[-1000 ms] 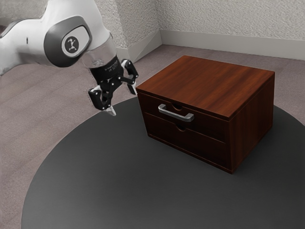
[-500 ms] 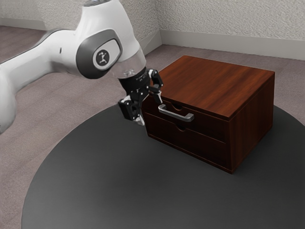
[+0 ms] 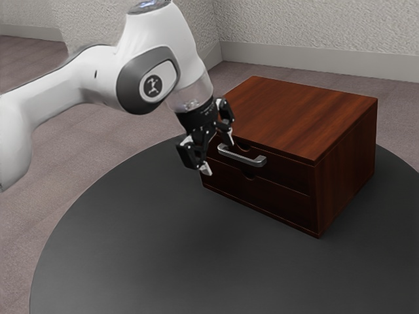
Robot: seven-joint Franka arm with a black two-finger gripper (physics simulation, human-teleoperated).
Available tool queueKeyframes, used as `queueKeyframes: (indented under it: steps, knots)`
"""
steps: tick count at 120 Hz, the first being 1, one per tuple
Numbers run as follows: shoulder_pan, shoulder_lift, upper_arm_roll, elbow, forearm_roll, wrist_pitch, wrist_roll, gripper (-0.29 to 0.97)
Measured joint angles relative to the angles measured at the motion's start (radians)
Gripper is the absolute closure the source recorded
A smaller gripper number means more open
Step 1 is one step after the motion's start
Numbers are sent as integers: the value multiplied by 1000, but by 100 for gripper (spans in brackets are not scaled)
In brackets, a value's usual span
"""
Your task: Pull the drawer handle with one arm to open the drawer
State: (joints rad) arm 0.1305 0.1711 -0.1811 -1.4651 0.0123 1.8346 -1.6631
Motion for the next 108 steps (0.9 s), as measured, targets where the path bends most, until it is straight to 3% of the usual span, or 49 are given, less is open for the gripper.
queueKeyframes:
  steps: [108]
  knots:
    - [5, 40, -9, -22, 36, 103, -36, 9]
